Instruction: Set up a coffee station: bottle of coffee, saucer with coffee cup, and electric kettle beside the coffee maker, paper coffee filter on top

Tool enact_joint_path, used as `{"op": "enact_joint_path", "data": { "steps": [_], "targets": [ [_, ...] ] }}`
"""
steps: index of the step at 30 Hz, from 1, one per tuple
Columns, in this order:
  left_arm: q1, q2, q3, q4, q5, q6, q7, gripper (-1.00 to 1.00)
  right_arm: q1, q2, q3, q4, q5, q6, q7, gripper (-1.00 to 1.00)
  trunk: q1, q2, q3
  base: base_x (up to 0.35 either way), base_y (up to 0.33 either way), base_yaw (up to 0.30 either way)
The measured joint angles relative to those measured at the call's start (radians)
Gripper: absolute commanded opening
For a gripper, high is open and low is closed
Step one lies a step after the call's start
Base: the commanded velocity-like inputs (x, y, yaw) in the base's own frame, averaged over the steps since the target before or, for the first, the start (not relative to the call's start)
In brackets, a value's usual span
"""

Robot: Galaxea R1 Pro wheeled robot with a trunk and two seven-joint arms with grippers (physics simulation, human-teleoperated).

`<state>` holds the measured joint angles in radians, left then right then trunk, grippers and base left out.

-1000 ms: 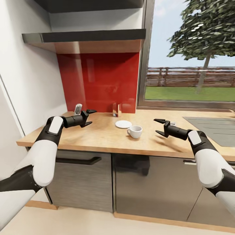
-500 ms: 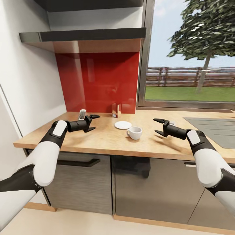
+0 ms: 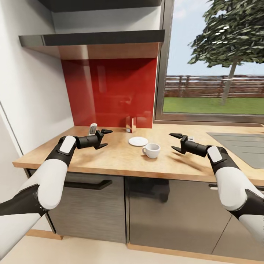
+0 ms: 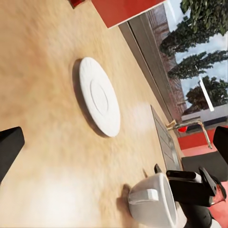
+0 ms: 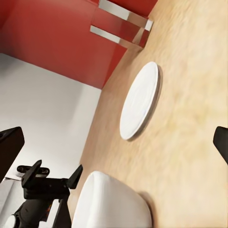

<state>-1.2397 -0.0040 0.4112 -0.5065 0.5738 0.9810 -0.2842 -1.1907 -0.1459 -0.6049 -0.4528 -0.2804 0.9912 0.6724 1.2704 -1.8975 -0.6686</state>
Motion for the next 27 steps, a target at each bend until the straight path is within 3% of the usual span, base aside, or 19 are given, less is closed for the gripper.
{"op": "enact_joint_path", "data": {
  "steps": [21, 27],
  "targets": [
    [0.0, -0.003, 0.0, 0.001, 0.0, 0.0, 0.0, 1.0, 0.0, 0.024, -0.001, 0.001, 0.001, 0.0, -0.001, 1.0, 0.0, 0.0, 0.0, 0.113, 0.0, 0.0],
    [0.0, -0.005, 0.0, 0.002, 0.002, 0.0, 0.0, 1.0, 0.0, 0.053, 0.0, 0.001, 0.002, -0.001, -0.002, 1.0, 0.0, 0.0, 0.0, 0.12, -0.028, 0.0]
  ]
}}
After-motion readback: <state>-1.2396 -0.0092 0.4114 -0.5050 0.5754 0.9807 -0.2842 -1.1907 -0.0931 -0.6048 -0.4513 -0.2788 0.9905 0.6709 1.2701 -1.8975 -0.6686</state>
